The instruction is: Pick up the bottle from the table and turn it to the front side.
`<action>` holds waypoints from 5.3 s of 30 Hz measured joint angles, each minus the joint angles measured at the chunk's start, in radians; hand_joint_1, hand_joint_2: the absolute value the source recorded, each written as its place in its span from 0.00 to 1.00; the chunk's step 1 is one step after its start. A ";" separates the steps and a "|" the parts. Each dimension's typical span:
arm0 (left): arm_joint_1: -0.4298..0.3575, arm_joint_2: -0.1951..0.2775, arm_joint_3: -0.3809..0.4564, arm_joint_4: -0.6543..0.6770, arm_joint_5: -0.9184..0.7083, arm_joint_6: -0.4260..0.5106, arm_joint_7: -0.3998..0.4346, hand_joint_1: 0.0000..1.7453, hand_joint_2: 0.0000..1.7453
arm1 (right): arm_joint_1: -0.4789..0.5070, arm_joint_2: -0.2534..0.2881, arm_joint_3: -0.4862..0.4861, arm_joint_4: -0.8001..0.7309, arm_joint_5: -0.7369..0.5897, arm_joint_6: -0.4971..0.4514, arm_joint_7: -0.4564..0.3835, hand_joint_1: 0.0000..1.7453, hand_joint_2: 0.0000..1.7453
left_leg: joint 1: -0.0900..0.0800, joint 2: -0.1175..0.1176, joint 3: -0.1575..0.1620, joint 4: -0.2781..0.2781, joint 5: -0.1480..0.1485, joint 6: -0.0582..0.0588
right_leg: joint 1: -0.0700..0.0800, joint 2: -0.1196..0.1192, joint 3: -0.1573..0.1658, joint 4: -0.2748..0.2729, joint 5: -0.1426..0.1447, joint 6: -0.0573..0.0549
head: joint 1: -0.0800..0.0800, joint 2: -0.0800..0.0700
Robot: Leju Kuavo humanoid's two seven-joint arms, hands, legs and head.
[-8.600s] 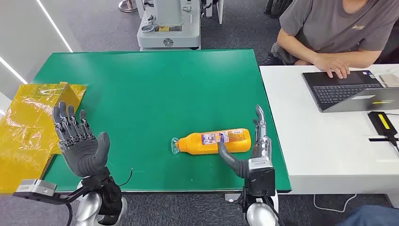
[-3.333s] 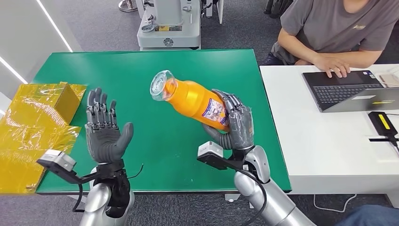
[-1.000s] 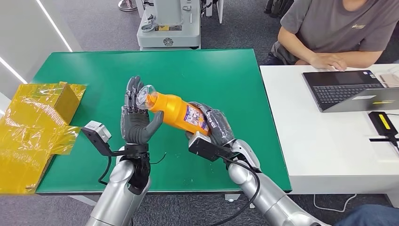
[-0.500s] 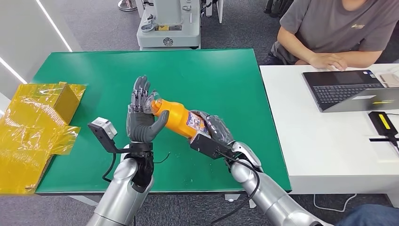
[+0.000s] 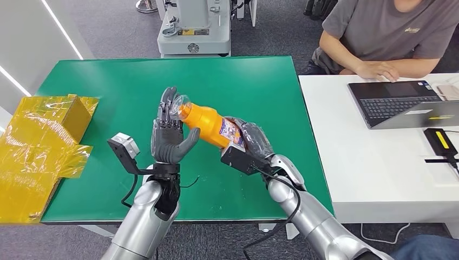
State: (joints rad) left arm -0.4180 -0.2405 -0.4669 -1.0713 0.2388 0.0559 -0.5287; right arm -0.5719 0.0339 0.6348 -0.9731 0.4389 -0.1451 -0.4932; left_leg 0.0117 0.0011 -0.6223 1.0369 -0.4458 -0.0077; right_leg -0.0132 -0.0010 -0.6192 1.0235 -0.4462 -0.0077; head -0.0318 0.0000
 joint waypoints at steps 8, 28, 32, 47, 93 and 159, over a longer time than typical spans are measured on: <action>-0.017 -0.018 -0.001 0.023 0.001 -0.012 0.000 0.00 1.00 | -0.025 0.006 -0.016 0.015 0.009 0.009 -0.008 1.00 1.00 | 0.000 0.000 0.000 0.000 0.000 0.000 | 0.000 0.000 0.000 0.000 0.000 0.000 | 0.000 0.000; -0.037 -0.036 -0.001 0.060 0.004 -0.019 -0.002 0.00 1.00 | -0.043 0.047 -0.016 0.103 0.033 0.061 -0.067 1.00 1.00 | 0.000 0.000 0.000 0.000 0.000 0.000 | 0.000 0.000 0.000 0.000 0.000 0.000 | 0.000 0.000; -0.039 -0.037 -0.001 0.060 0.004 -0.023 -0.002 0.00 1.00 | -0.041 0.047 -0.015 0.084 0.035 0.066 -0.070 1.00 1.00 | 0.000 0.000 0.000 0.000 0.000 0.000 | 0.000 0.000 0.000 0.000 0.000 0.000 | 0.000 0.000; -0.039 -0.042 -0.002 0.068 -0.006 -0.035 0.002 0.00 1.00 | -0.010 0.043 0.003 -0.071 0.053 0.069 -0.065 1.00 1.00 | 0.000 0.000 0.000 0.000 0.000 0.000 | 0.000 0.000 0.000 0.000 0.000 0.000 | 0.000 0.000; -0.004 -0.028 0.003 0.066 -0.051 -0.037 0.002 1.00 1.00 | 0.011 0.019 0.014 0.029 0.095 0.106 -0.023 1.00 1.00 | 0.000 0.000 0.000 0.000 0.000 0.000 | 0.000 0.000 0.000 0.000 0.000 0.000 | 0.000 0.000; 0.039 0.288 0.230 -0.326 -0.592 0.229 0.157 1.00 1.00 | 0.652 0.045 -0.270 -0.801 -0.213 -0.529 -0.196 0.00 1.00 | 0.001 0.000 0.000 -0.001 -0.001 -0.002 | 0.000 0.000 -0.001 0.001 -0.002 -0.001 | 0.000 0.000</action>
State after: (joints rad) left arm -0.3785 0.0477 -0.2365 -1.3971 -0.3529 0.2846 -0.3721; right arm 0.0802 0.0786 0.3649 -1.7742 0.2261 -0.6744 -0.6895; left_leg 0.0123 0.0014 -0.6226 1.0357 -0.4472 -0.0095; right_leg -0.0128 -0.0009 -0.6202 1.0240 -0.4485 -0.0084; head -0.0318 0.0000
